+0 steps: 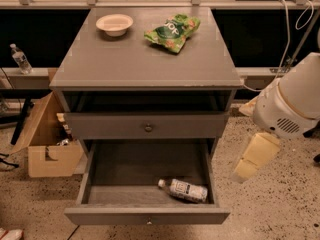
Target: Pick blue plastic bottle from middle drawer and place on counter
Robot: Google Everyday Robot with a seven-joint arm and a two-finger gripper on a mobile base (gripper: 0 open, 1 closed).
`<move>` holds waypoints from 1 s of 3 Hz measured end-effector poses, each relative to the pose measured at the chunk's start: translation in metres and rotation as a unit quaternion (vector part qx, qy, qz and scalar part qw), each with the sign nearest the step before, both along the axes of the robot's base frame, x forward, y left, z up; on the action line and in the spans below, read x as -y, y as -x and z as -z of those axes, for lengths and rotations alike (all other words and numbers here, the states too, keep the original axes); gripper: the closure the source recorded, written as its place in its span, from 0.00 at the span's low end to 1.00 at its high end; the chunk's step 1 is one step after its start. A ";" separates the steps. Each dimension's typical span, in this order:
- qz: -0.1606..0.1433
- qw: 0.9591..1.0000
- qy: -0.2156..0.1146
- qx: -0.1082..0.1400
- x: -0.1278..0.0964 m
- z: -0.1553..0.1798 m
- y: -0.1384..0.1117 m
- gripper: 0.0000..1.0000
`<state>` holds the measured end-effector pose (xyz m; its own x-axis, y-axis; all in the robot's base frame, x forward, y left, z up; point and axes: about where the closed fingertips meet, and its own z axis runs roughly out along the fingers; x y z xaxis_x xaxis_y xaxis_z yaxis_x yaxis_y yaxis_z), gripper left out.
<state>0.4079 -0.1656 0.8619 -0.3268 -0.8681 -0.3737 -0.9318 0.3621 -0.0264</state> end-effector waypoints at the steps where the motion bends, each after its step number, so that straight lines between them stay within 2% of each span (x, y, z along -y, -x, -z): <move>1: -0.009 1.000 0.015 -0.009 -0.009 0.025 0.002 0.00; 2: 0.007 0.999 0.035 -0.024 -0.021 0.103 -0.006 0.00; 3: 0.025 0.999 0.022 -0.020 -0.025 0.164 -0.020 0.00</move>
Offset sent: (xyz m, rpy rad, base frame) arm 0.0191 0.0343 -0.1763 -0.1136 0.0591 -0.0590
